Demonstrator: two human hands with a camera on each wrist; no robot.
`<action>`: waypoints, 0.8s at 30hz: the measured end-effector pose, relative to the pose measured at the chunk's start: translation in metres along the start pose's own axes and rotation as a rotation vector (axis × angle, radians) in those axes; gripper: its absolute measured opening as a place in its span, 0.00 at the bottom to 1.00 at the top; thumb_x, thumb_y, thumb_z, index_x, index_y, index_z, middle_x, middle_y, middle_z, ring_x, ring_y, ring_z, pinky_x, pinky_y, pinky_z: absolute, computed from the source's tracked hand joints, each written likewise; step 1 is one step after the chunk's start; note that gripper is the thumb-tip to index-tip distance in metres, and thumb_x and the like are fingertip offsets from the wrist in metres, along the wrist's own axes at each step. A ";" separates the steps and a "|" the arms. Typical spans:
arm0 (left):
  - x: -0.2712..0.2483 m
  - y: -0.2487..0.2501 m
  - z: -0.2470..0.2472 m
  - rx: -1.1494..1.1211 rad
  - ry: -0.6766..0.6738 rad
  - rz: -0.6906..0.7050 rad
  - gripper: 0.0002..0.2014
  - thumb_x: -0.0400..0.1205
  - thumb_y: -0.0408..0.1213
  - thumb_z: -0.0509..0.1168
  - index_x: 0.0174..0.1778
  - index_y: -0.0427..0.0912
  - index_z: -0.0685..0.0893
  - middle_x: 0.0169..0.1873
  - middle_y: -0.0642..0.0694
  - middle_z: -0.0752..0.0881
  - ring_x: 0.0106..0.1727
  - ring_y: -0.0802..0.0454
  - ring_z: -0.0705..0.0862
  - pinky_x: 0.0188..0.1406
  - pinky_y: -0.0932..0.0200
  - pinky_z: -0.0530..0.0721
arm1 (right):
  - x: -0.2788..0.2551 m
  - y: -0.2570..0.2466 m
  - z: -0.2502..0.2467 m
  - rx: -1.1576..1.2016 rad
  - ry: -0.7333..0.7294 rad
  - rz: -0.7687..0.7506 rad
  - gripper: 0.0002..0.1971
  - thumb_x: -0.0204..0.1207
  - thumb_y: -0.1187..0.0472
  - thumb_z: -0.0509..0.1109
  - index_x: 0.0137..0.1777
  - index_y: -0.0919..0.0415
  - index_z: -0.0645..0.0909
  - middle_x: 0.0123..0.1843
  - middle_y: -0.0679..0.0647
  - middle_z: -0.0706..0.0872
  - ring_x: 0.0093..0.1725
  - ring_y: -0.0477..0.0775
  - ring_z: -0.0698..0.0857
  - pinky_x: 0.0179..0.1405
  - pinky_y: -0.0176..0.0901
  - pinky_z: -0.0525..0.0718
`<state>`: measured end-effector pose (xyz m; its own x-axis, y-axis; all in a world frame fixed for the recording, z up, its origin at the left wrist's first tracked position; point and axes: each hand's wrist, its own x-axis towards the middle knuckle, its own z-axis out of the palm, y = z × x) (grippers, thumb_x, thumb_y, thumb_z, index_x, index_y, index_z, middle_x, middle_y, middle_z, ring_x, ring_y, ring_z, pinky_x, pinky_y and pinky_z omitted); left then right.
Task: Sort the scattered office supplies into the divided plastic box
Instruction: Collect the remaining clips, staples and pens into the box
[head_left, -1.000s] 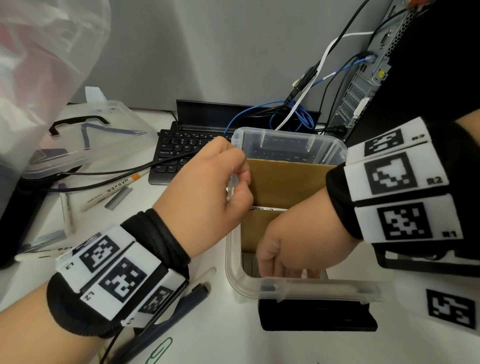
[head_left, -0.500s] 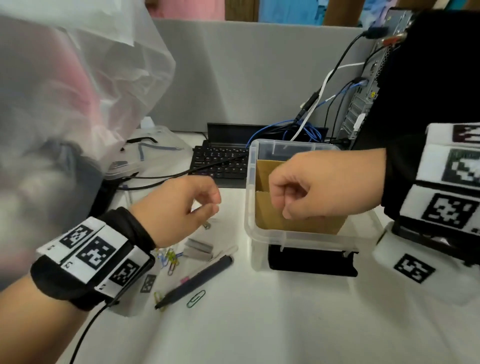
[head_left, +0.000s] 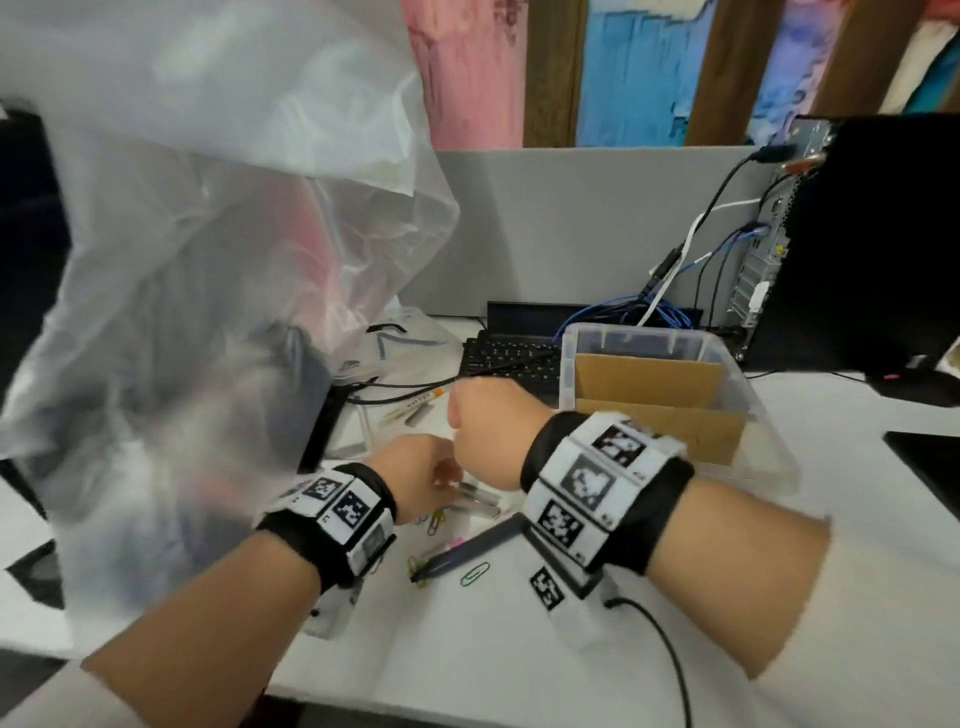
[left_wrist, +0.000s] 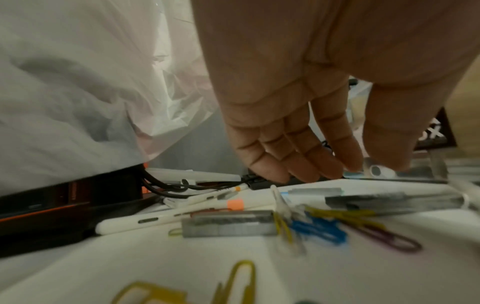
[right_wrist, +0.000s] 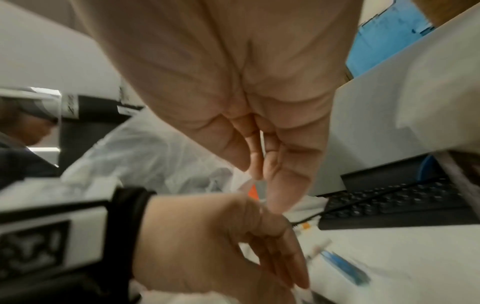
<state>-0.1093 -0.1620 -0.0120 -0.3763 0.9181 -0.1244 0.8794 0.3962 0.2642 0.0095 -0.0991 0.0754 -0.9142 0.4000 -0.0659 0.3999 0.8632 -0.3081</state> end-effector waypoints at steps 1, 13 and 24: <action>0.001 0.005 0.004 0.029 -0.035 -0.014 0.09 0.79 0.42 0.67 0.52 0.44 0.85 0.50 0.44 0.87 0.54 0.44 0.83 0.49 0.60 0.77 | 0.005 0.000 0.013 -0.052 -0.015 0.020 0.14 0.81 0.67 0.59 0.64 0.68 0.77 0.65 0.62 0.80 0.64 0.60 0.80 0.57 0.44 0.79; 0.022 0.010 0.019 0.131 -0.119 -0.037 0.08 0.77 0.35 0.67 0.52 0.44 0.84 0.51 0.44 0.87 0.54 0.45 0.84 0.57 0.55 0.82 | 0.036 0.043 0.095 -0.061 -0.108 0.305 0.14 0.80 0.61 0.63 0.64 0.63 0.77 0.62 0.61 0.83 0.61 0.62 0.82 0.56 0.47 0.80; 0.016 -0.011 0.021 0.077 -0.100 0.011 0.13 0.84 0.35 0.60 0.64 0.41 0.80 0.60 0.41 0.79 0.59 0.45 0.80 0.61 0.54 0.77 | 0.039 0.044 0.096 0.013 -0.061 0.246 0.10 0.79 0.66 0.61 0.57 0.58 0.78 0.57 0.58 0.83 0.56 0.60 0.82 0.56 0.50 0.82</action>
<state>-0.1193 -0.1517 -0.0375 -0.3393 0.9151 -0.2178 0.9044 0.3810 0.1921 -0.0145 -0.0747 -0.0316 -0.7920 0.5779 -0.1971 0.6102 0.7382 -0.2875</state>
